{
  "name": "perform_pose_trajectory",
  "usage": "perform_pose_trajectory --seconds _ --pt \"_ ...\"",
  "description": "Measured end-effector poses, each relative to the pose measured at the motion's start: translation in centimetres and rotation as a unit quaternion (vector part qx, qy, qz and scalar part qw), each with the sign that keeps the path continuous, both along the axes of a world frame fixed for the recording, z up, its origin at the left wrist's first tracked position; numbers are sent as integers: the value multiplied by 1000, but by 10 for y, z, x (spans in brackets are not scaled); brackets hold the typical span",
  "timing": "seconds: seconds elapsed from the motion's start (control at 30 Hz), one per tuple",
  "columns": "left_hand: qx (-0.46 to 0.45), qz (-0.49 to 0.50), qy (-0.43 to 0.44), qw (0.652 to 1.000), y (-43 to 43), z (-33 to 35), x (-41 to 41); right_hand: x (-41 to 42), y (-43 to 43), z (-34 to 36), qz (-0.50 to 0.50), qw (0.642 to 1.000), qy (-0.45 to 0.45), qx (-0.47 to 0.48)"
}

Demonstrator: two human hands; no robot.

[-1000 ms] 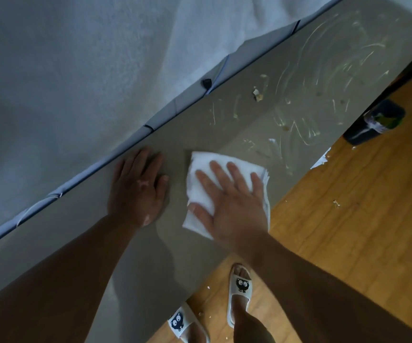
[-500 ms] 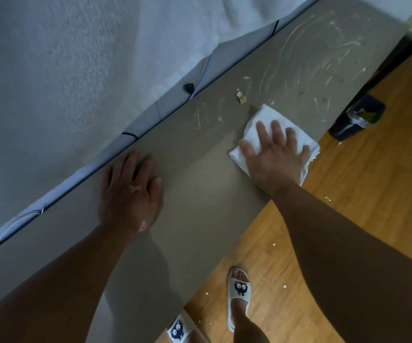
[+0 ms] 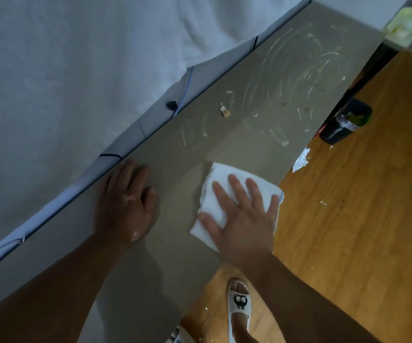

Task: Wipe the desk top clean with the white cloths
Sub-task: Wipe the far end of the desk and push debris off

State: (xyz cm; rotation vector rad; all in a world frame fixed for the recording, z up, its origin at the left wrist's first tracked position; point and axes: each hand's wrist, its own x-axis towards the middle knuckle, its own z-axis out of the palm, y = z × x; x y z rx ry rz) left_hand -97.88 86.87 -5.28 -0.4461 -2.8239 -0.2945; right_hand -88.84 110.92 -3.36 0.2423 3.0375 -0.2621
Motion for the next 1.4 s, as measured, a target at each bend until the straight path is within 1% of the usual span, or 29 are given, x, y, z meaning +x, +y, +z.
perform_pose_trajectory --seconds 0.2,0.3,0.5,0.63,0.77,0.83,0.87,0.9,0.97,1.03,1.1,1.17,1.2,1.3,1.4 --pt "-13 22 -50 998 27 -6 -30 -79 77 4 -75 997 -25 -5" --pt "-24 55 -57 997 38 -8 -35 -110 112 3 -90 996 -9 -12" --pt "-42 67 -71 994 37 -8 -34 -158 166 -3 -131 991 4 -34" --pt "-43 81 -99 991 38 -7 -35 -167 171 -2 -173 983 8 -61" --pt "-36 84 -102 991 38 -6 -34 -150 139 9 -193 978 -10 -75" --pt "-23 88 -107 990 39 -5 -35 -121 104 7 -167 985 -21 -40" --pt "-10 91 -106 990 39 -5 -35 -102 83 4 -138 990 -18 -12" --pt "8 93 -103 990 39 -4 -34 -80 60 2 -98 995 -1 10" --pt "58 96 -92 989 37 -4 -34 -40 16 -2 -1 999 31 21" --pt "114 108 -102 982 34 -2 -34 -15 -18 -4 90 995 26 15" --pt "175 123 -127 968 33 5 -33 -12 -38 -3 160 987 12 9" --pt "229 128 -146 954 32 12 -31 -29 -43 -1 201 980 -1 -1" --pt "240 127 -154 950 31 15 -30 -40 -43 0 215 977 -9 -10" --pt "217 115 -150 958 29 14 -30 -76 -41 1 229 972 -31 -32" --pt "174 97 -105 974 28 4 -28 -112 -37 5 208 977 -24 -29"
